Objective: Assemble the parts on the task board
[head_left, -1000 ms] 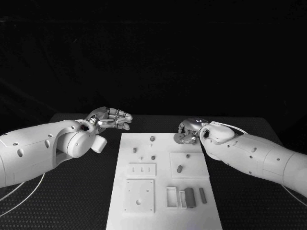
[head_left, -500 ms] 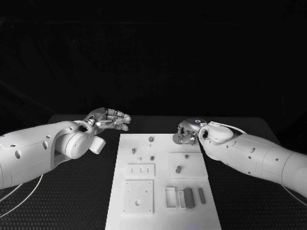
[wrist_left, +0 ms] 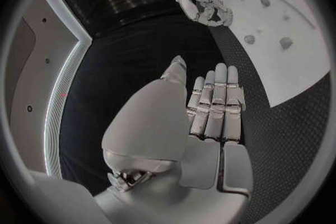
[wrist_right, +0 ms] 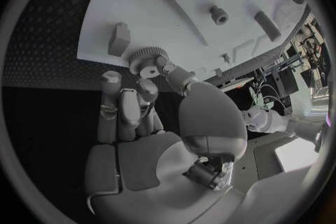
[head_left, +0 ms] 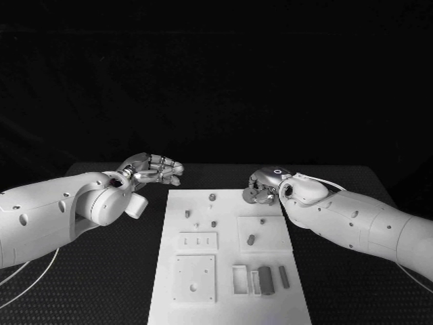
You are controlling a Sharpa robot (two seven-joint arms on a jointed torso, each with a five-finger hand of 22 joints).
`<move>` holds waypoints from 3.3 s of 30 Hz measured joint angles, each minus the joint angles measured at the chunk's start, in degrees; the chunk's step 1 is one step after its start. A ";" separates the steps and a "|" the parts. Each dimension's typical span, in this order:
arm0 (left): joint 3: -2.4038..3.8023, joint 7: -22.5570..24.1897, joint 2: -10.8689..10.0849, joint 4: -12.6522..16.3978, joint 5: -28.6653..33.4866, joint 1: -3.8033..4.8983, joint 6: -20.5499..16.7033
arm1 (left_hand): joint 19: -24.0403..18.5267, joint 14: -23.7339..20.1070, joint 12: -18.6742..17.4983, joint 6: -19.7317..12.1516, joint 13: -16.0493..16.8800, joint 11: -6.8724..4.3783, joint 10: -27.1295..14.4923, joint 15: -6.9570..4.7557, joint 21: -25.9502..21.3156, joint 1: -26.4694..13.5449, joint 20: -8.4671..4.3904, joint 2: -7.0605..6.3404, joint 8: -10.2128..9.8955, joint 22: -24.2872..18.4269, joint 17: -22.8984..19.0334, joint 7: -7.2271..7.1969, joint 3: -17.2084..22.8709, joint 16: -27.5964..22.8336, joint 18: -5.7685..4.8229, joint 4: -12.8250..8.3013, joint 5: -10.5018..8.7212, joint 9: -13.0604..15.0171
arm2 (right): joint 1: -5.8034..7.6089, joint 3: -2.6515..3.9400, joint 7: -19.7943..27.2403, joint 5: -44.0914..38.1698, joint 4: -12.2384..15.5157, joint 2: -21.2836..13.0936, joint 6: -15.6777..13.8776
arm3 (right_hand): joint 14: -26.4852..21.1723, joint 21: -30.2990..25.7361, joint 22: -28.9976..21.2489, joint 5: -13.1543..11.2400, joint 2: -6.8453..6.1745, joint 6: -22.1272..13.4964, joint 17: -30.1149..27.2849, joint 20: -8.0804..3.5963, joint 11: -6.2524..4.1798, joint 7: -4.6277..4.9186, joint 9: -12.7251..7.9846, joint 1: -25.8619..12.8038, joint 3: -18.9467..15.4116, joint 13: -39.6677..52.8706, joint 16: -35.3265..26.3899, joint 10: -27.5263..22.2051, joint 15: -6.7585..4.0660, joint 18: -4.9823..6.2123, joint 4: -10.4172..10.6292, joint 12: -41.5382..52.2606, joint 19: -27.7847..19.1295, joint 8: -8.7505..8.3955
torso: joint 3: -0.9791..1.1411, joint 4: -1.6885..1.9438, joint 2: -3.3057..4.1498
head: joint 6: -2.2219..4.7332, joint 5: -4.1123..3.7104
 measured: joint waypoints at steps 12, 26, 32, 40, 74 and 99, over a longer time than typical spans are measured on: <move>-0.01 0.10 -0.30 0.24 -0.18 -0.01 0.00 | 0.00 0.00 0.01 0.00 0.00 0.00 0.00 0.00 0.00 0.00 0.00 0.00 0.00 0.00 0.05 0.00 0.00 0.00 0.00 0.00 0.00 0.02 | -0.15 -0.08 -0.46 -1.34 2.56 -1.01 -3.46 | 0.14 0.00 0.00 -0.05 -0.01 0.46 -0.04 0.09 -0.33 -0.10 0.43 0.00 -0.08 -0.40 0.00 0.16 -0.13 0.00 -0.07 0.00 -0.09 0.00 | 0.01 0.03 0.02 | 0.31 -0.05; -0.02 0.20 -0.93 0.57 -0.33 -0.02 -0.04 | 0.00 0.00 0.01 0.00 0.01 0.00 0.00 0.00 0.00 0.00 0.01 0.00 0.00 0.01 0.09 0.00 0.00 0.00 -0.01 0.00 0.00 0.01 | 0.78 -0.04 -3.03 -7.62 13.27 -3.82 -8.96 | 0.78 -0.21 0.00 -0.05 -1.31 1.48 -0.04 -0.22 -0.84 -0.06 0.47 -1.30 0.08 -1.52 -0.46 0.69 -0.76 0.00 0.91 0.00 0.84 -0.02 | -0.03 -0.16 -0.10 | 1.08 -0.10; -0.02 0.27 -0.94 0.55 -0.36 -0.02 -0.04 | 0.00 0.00 0.01 0.00 0.01 0.00 0.00 0.00 0.00 0.00 0.00 0.00 0.00 0.01 0.09 0.00 0.00 0.00 -0.01 0.00 0.00 0.06 | 0.77 -0.29 -5.15 -12.94 16.34 -2.61 -10.02 | 1.23 -0.56 0.00 -0.05 -2.99 1.88 -0.69 -0.33 -0.94 0.02 0.63 -1.57 0.65 -2.25 -0.87 1.20 -0.77 -0.01 2.27 0.00 1.36 -0.02 | -0.09 -0.16 -0.16 | 1.34 -0.13; -0.01 0.34 -0.99 0.46 -0.37 -0.02 -0.03 | -0.01 0.00 0.01 0.00 0.01 0.00 0.00 0.00 0.00 0.00 0.01 0.00 0.00 0.01 0.11 0.00 0.00 0.00 -0.01 0.00 0.00 0.06 | 0.71 -1.34 -7.59 -18.11 17.41 -0.63 -10.29 | 1.42 -0.85 -0.01 -0.05 -3.73 2.15 -0.98 -0.24 -0.94 0.14 0.56 -1.30 0.97 -2.69 -1.11 1.61 -0.97 -0.01 2.91 0.00 1.46 -0.02 | -0.12 -0.12 -0.14 | 1.60 -0.29; -0.01 0.52 0.26 -0.28 -0.41 -0.03 0.02 | -0.01 0.00 0.01 0.00 -0.05 0.00 0.00 0.00 0.00 0.00 0.01 0.00 -0.22 0.01 0.24 0.00 0.00 -0.22 -0.02 0.00 0.00 0.04 | -1.55 -2.58 -9.53 -21.02 9.03 7.22 -7.29 | 1.42 -0.86 -0.01 -0.05 -3.73 2.51 -1.18 -0.29 -1.05 0.10 0.44 -1.30 1.10 -2.93 -1.32 1.72 -0.97 0.00 3.35 -0.22 1.76 -0.35 | -0.06 -0.10 -0.03 | 1.33 0.30; -0.01 0.52 0.73 -0.79 -0.42 -0.03 0.11 | -0.01 0.00 -0.22 0.00 -0.04 0.00 0.00 0.00 -0.22 0.00 0.01 0.00 -0.22 0.01 0.34 0.00 0.00 -0.22 -0.02 0.00 0.00 0.08 | -2.34 -2.60 -8.77 -20.93 5.83 10.03 -8.09 | 1.63 -0.85 0.04 -0.05 -3.73 2.51 -1.14 -0.21 -1.06 0.11 0.39 -1.31 0.94 -2.98 -1.32 1.73 -0.78 0.01 3.51 -0.22 1.87 -0.52 | -0.05 -0.10 -0.04 | 1.01 0.43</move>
